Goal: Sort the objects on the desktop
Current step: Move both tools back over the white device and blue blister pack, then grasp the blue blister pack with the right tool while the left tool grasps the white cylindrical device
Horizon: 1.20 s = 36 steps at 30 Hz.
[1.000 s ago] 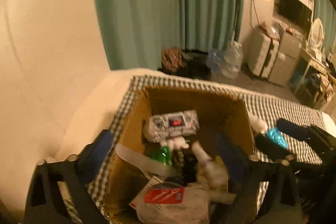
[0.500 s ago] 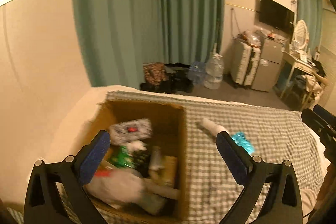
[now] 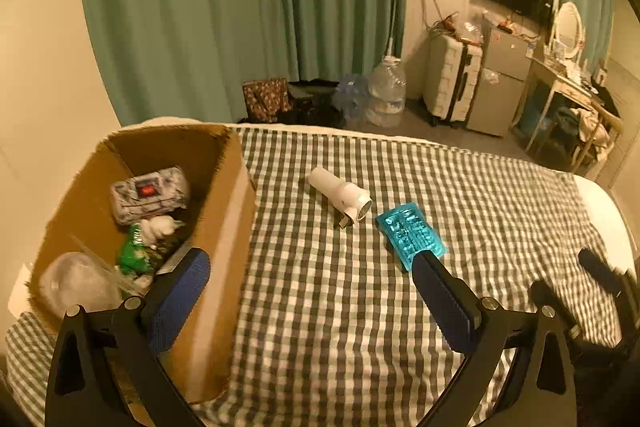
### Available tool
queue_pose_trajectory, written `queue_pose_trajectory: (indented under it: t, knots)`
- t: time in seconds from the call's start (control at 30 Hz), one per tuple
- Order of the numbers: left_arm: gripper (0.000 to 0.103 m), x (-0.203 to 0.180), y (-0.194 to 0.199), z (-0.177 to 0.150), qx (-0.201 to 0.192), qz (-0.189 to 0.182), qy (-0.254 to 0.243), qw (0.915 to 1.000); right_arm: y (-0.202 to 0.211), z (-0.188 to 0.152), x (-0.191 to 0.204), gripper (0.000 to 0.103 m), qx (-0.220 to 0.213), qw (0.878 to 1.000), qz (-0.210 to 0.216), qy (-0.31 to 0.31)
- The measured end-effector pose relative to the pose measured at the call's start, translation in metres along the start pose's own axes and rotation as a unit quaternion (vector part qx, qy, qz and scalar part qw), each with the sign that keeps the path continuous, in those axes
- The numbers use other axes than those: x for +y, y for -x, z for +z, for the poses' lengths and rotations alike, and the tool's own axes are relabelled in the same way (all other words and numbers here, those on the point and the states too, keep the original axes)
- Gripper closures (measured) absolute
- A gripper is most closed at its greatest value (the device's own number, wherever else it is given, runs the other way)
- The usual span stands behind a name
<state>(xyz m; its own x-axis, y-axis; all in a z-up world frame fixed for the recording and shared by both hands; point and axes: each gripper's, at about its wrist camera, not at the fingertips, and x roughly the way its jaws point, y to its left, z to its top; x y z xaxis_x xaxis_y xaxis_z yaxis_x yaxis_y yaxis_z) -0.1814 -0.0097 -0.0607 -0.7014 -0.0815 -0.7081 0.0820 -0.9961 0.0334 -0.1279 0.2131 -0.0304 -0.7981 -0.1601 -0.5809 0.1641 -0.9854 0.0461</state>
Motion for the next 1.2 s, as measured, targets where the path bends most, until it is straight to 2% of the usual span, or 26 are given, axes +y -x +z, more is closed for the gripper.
queue_pose_trajectory:
  t: [0.2,0.33,0.53,0.67,0.73,0.83,0.97,1.03,1.07,1.13,1.17,1.2]
  knots:
    - [0.000,-0.009,-0.068,-0.001,0.042,0.004,0.027,0.9988,-0.076,-0.019,-0.006,0.017,0.050,0.999,0.020,-0.006]
    - [0.000,-0.015,-0.108,-0.002,0.060,0.004,0.038,0.9975,-0.128,-0.021,0.004,0.017,0.080,0.996,0.024,0.034]
    - [0.000,-0.010,-0.151,0.005,0.066,0.004,0.053,0.9964,-0.188,-0.028,0.015,0.017,0.110,0.991,0.047,0.058]
    - [0.000,-0.015,-0.175,0.012,0.069,-0.004,0.048,0.9964,-0.220,-0.027,0.022,0.016,0.130,0.989,0.043,0.059]
    - [0.000,-0.020,-0.187,0.016,0.072,-0.002,0.043,0.9965,-0.226,-0.029,0.024,0.016,0.125,0.989,0.035,0.068]
    - [0.000,-0.026,-0.205,0.022,0.083,-0.010,0.048,0.9953,-0.220,-0.025,0.020,0.036,0.129,0.990,0.010,0.064]
    - [0.000,-0.028,-0.231,0.025,0.100,-0.010,0.063,0.9929,-0.212,-0.021,-0.014,0.036,0.122,0.992,-0.035,0.008]
    - [0.000,-0.028,-0.245,0.024,0.122,0.003,0.062,0.9906,-0.210,-0.021,-0.035,0.036,0.124,0.991,-0.040,-0.038]
    - [0.000,-0.024,-0.255,0.022,0.143,0.026,0.067,0.9871,-0.209,-0.020,-0.041,0.036,0.125,0.990,-0.042,-0.052]
    - [0.000,-0.017,-0.259,0.019,0.152,0.021,0.086,0.9844,-0.205,-0.020,-0.051,0.036,0.126,0.989,-0.040,-0.070]
    - [0.004,-0.014,-0.255,0.018,0.141,0.017,0.092,0.9856,-0.202,-0.021,-0.052,0.036,0.126,0.988,-0.041,-0.073]
    - [0.013,-0.014,-0.253,0.017,0.138,0.016,0.089,0.9863,-0.200,-0.022,-0.054,0.036,0.127,0.988,-0.039,-0.076]
